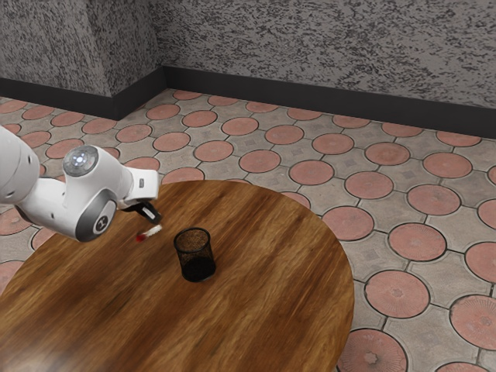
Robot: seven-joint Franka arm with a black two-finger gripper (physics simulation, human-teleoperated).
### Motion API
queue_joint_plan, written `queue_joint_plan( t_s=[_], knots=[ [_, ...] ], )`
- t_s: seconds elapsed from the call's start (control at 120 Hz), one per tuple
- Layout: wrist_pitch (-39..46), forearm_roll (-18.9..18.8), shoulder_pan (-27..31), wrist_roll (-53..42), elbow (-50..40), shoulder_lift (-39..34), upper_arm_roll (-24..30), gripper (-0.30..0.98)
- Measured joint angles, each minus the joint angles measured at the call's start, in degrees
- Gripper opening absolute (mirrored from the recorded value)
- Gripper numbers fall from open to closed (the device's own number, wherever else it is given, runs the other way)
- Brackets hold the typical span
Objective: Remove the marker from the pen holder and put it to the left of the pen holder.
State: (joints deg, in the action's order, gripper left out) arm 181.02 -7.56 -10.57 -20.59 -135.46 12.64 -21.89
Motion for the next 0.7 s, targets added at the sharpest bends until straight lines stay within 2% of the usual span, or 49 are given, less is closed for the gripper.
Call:
queue_joint_plan(
  t_s=[0.083,0.133,0.267,0.425,0.467,0.558,0.7],
  knots=[
    [-0.5,0.0,-0.1,0.0,0.2,-0.2,0.1,0.40],
    [-3.9,0.0,-0.4,0.0,2.4,-0.1,0.5,0.46],
    [-25.3,3.7,-1.4,0.2,15.5,-1.3,1.0,0.56],
    [-49.3,7.0,-3.8,0.5,32.5,-2.8,1.0,0.62],
    [-53.9,7.4,-3.6,0.9,34.5,-4.1,1.6,0.63],
    [-62.4,7.2,0.8,2.3,36.7,-7.4,7.1,0.64],
    [-73.0,7.0,4.4,4.5,41.7,-8.5,11.2,0.66]
  ],
)
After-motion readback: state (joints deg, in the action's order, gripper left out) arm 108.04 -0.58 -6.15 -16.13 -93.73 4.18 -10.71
